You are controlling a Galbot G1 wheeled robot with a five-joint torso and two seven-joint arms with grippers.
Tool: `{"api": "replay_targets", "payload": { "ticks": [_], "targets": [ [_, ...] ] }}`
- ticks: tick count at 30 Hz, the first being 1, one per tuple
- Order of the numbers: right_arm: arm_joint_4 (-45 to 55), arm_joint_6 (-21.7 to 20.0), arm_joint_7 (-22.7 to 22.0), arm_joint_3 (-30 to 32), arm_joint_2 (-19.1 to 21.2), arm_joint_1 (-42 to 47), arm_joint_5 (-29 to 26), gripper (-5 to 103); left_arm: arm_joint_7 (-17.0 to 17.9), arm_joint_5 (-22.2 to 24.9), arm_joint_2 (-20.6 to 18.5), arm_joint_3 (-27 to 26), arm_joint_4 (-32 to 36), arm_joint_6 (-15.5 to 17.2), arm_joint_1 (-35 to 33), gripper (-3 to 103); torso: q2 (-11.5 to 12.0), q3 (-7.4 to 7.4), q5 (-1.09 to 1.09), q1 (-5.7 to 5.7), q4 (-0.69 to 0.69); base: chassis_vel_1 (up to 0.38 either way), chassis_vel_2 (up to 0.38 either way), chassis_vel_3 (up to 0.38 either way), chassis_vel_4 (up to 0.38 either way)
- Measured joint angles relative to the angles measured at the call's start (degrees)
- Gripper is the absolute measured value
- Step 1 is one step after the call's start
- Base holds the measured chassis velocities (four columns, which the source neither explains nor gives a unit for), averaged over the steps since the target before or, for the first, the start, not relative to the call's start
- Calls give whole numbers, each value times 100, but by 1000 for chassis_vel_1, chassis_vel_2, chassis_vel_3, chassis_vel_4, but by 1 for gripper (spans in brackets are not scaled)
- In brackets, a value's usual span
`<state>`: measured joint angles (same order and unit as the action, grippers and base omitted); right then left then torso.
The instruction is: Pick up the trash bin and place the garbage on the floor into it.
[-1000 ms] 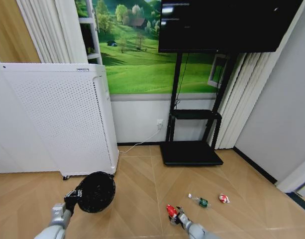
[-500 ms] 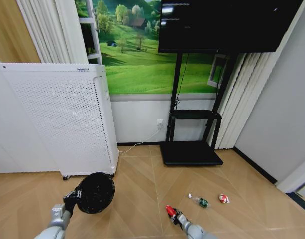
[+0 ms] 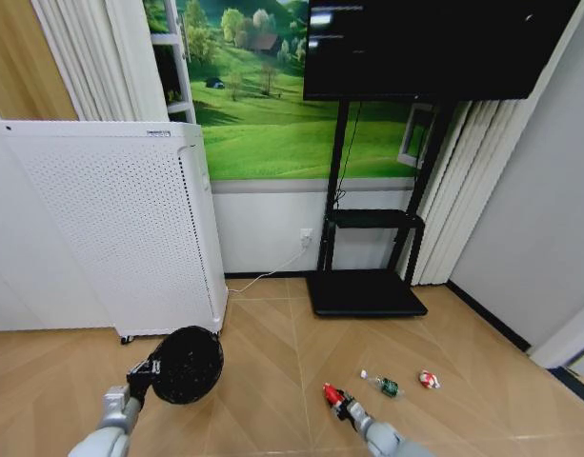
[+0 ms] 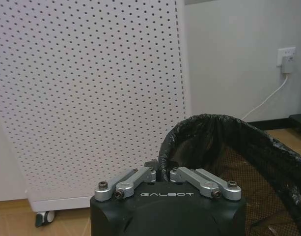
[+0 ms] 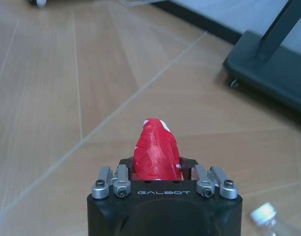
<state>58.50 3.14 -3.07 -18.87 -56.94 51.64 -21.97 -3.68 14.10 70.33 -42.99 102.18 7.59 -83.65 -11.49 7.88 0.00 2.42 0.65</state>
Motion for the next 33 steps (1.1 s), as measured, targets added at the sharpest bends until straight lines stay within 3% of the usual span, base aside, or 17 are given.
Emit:
{"api": "replay_targets", "payload": {
  "ticks": [7, 14, 24, 30, 33],
  "targets": [
    [1670, -283, -92, 302, 625, 155, -597, 50, 80, -15, -16, 665, -265, 88, 516, 7, 0, 0, 1, 0, -1, 0, 0, 0, 0],
    [3042, -370, -76, 902, 1150, 568, -924, 50, 161, -85, 288, 1375, -668, 131, 1334, 7, 0, 0, 1, 0, 1, 0, 0, 0, 0],
    [4548, -321, 68, 1736, 1616, 1128, -1302, 50, 221, -107, 738, 2117, -1047, 220, 1905, 7, 0, 0, 1, 0, 0, 0, 0, 0, 0],
    [4910, -85, 220, 1669, 1625, 1203, -1370, 50, 255, -164, 888, 2359, -1201, 220, 1975, 7, 0, 0, 0, 0, 0, 0, 0, 0, 0],
    [4973, -45, 229, 1340, 1415, 1057, -1352, 50, 266, -191, 961, 2476, -1262, 220, 1994, 7, 0, 0, 1, 0, 0, 0, 0, 0, 0]
  ]
}}
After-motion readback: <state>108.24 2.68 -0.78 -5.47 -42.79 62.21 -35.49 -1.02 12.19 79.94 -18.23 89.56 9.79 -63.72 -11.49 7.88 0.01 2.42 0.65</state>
